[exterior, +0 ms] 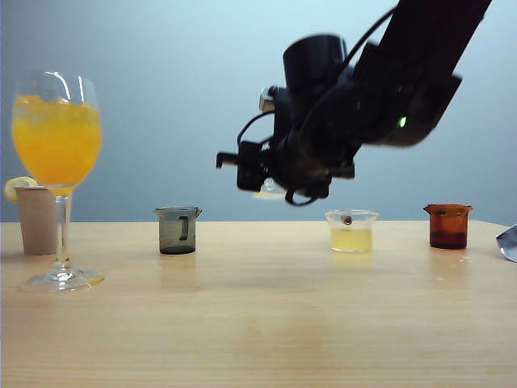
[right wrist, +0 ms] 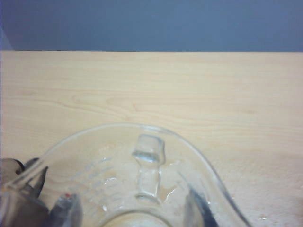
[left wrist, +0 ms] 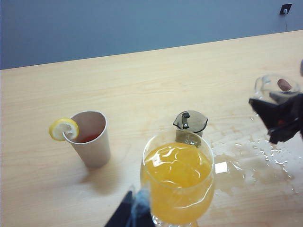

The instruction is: Pick up the second measuring cup from the left, pour the orange juice inside into the goblet, and finally put the measuring cup back in its original place.

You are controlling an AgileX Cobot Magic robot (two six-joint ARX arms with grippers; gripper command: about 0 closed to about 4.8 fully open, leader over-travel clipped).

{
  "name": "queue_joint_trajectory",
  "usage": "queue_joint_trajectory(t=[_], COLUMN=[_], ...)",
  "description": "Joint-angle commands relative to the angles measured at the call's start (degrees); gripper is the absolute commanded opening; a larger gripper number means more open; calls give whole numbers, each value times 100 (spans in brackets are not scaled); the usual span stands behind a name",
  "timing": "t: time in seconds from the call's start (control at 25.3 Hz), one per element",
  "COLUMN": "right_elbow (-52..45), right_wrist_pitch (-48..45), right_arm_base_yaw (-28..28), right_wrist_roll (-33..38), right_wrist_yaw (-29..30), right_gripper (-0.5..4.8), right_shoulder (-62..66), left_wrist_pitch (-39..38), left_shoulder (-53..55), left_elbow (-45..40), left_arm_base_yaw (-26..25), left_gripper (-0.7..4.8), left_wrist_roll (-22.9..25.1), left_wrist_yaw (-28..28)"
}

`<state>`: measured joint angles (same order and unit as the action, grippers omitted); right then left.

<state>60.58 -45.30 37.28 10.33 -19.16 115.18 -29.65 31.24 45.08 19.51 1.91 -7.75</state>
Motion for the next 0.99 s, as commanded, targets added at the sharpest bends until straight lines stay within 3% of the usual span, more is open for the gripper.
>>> queue_joint_trajectory(t=[0.04,0.91,0.99], right_elbow=[37,813,813], right_wrist_pitch=[-540,-144,-144], right_arm_base_yaw=[31,-61,-61], right_wrist_roll=[286,116,116], right_wrist_yaw=[-22,2,33], right_gripper=[107,108,140], right_shoulder=[337,1423,1423], left_wrist_pitch=[48,48,48], left_shoulder=[0,0,0], left_elbow=[26,26,26], left_arm_base_yaw=[-4,-4,-4], left_gripper=[-3,-3,-3], left_wrist_roll=[24,24,24], left_wrist_yaw=[2,2,2])
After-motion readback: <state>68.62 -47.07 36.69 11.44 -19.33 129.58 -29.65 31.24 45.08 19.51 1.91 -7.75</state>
